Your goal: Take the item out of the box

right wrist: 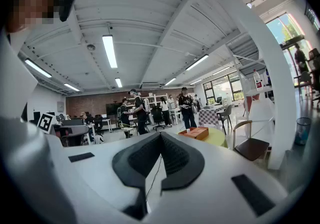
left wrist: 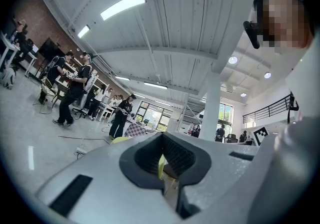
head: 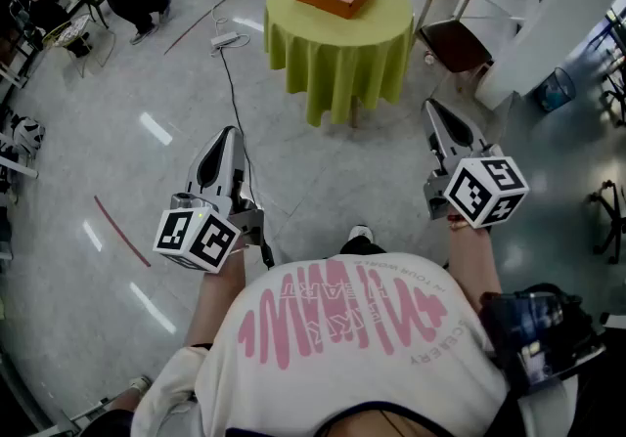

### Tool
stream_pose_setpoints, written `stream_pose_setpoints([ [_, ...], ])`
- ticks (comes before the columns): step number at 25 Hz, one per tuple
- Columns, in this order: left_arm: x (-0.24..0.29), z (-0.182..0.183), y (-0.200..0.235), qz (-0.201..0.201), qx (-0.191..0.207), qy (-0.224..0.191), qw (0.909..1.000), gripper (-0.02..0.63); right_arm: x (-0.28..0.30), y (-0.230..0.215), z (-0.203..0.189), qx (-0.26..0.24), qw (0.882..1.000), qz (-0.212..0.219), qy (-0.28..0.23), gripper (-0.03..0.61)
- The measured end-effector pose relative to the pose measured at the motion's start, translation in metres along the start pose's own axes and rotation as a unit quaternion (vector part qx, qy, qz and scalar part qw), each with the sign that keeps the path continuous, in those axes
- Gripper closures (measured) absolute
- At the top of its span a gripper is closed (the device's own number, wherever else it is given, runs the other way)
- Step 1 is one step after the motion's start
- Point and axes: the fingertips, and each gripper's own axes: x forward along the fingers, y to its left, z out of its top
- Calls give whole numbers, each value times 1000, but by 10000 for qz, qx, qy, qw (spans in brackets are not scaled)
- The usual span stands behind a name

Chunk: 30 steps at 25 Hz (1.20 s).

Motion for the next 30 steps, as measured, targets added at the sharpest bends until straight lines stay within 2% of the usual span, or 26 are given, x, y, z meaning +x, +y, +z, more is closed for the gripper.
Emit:
stream_pose_setpoints([
  [14, -8, -7, -3, -40, -105, 81, 9999, 606, -7, 7, -6, 43, 10000, 26, 65, 574],
  [23, -9, -8, -1, -77, -292, 15, 9995, 606, -6, 10, -6, 188, 9996, 187, 19, 574],
  [30, -2, -5, 6, -93, -373, -99, 9992, 606, 14, 11, -12, 19, 9994, 318, 153, 574],
])
